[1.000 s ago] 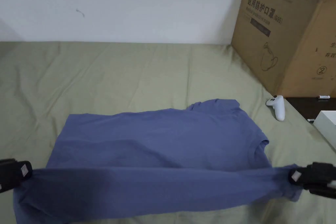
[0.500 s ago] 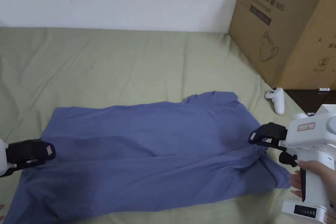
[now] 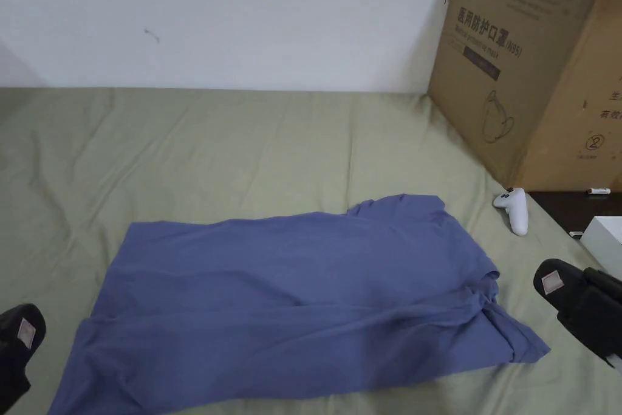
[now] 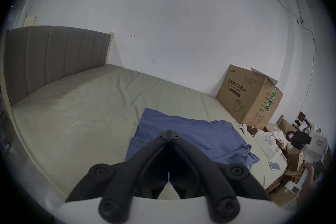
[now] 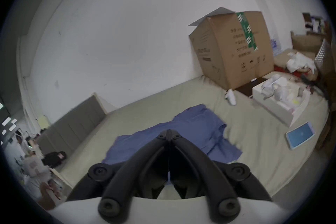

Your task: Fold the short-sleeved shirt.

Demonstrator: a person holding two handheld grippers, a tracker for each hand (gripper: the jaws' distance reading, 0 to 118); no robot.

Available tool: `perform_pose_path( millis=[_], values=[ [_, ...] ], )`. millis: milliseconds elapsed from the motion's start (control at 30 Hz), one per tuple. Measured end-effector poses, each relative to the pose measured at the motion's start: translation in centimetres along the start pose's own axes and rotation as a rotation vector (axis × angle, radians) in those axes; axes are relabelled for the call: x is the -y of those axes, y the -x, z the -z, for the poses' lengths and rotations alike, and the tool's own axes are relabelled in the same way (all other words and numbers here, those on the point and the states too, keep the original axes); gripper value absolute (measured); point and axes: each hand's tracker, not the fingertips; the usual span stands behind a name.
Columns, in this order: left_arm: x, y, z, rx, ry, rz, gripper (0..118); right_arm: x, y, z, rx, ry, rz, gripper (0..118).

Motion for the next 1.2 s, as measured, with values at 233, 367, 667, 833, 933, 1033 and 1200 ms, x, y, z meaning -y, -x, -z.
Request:
perform_pose_path(
  millis=[233,367,667,833,933,1033,1200],
  values=[
    [-2.2,1.9,7.4,-0.085,0.51,0.061,12,0.6,0.3,1.0,0.024,0.109,-0.032,0],
    [0.9,5.3,13.8,-0.104,0.724,0.0,113,1.1,-0.5,1.9,-0.036,0.171,0.079,0],
    [7.1,9.1,20.5,-0.209,0.824,0.061,118,2.4,-2.2,3.1,0.036,0.281,0.123,0],
    [7.4,6.2,19.8,-0.348,0.773,0.139,115,2.8,-1.6,2.9,0.053,0.295,0.159,0],
    [6.3,3.8,17.3,-0.265,0.69,0.201,45,2.9,-1.9,3.1,0.085,0.303,0.133,0],
    [6.2,2.5,16.0,-0.078,0.691,0.205,4,2.3,-3.2,3.5,0.106,0.302,0.13,0],
    [5.2,0.8,15.5,-0.057,0.676,0.279,4,-1.6,-8.5,8.8,0.164,0.445,0.024,0]
  ],
)
